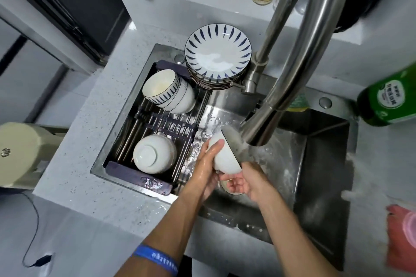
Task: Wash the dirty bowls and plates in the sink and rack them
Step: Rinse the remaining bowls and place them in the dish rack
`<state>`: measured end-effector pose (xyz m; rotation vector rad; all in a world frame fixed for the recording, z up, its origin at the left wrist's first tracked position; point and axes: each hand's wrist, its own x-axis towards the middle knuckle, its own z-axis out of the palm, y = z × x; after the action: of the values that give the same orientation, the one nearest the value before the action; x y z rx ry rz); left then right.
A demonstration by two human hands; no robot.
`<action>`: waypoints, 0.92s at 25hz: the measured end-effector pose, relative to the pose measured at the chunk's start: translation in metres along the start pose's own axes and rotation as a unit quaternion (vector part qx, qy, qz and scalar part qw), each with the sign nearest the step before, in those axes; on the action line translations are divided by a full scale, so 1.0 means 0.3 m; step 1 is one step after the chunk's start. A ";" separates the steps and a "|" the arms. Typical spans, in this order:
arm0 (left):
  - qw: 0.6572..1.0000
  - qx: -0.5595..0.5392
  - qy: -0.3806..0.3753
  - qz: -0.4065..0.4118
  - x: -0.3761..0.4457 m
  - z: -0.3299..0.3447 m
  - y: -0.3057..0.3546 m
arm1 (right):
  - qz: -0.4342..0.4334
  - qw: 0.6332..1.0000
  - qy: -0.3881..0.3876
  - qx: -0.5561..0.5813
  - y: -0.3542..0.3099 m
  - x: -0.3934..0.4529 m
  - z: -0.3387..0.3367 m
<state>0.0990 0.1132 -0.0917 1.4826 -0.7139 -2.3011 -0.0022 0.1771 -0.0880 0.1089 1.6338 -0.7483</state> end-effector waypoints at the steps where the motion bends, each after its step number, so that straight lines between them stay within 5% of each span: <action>1: 1.000 0.018 0.023 0.001 0.017 0.015 0.008 | -0.048 0.996 0.046 -0.064 -0.002 -0.015 0.000; 3: 0.996 0.062 0.055 -0.020 0.044 0.045 0.043 | -0.230 0.950 0.141 -0.157 0.018 -0.039 -0.030; 4: 0.995 0.066 0.062 -0.045 0.059 0.051 0.056 | -0.286 0.942 0.109 -0.134 0.021 -0.058 -0.029; 6: 0.990 0.108 0.056 -0.076 0.059 0.087 0.078 | -0.317 0.942 0.043 -0.106 0.030 -0.056 -0.022; 8: 0.966 0.245 0.075 0.020 0.008 0.150 0.056 | -0.322 0.945 0.055 -0.032 0.005 -0.036 -0.017; 10: 0.837 0.509 0.096 0.177 -0.031 0.179 0.020 | -0.298 0.947 0.021 0.122 -0.006 -0.044 -0.014; 12: 0.777 0.595 0.015 0.206 0.026 0.185 0.088 | -0.274 0.941 -0.012 0.199 -0.004 -0.089 -0.029; 14: 0.842 0.526 -0.098 0.067 0.077 0.202 0.215 | -0.269 0.931 -0.050 0.241 0.026 -0.107 -0.037; 16: 0.907 0.403 -0.116 0.023 0.087 0.185 0.261 | -0.239 0.921 -0.068 0.300 0.046 -0.120 -0.035; 20: 0.971 0.236 0.023 0.045 0.024 0.128 0.112 | -0.197 0.876 -0.076 0.433 0.007 -0.085 -0.057; 23: 0.995 0.080 0.053 -0.021 0.008 0.095 0.015 | -0.216 0.934 -0.024 0.284 -0.034 -0.084 -0.029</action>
<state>0.0719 0.1150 -0.0813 1.6909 -0.8635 -2.2201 -0.0088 0.1820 -0.0606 0.1425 1.3634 -1.5425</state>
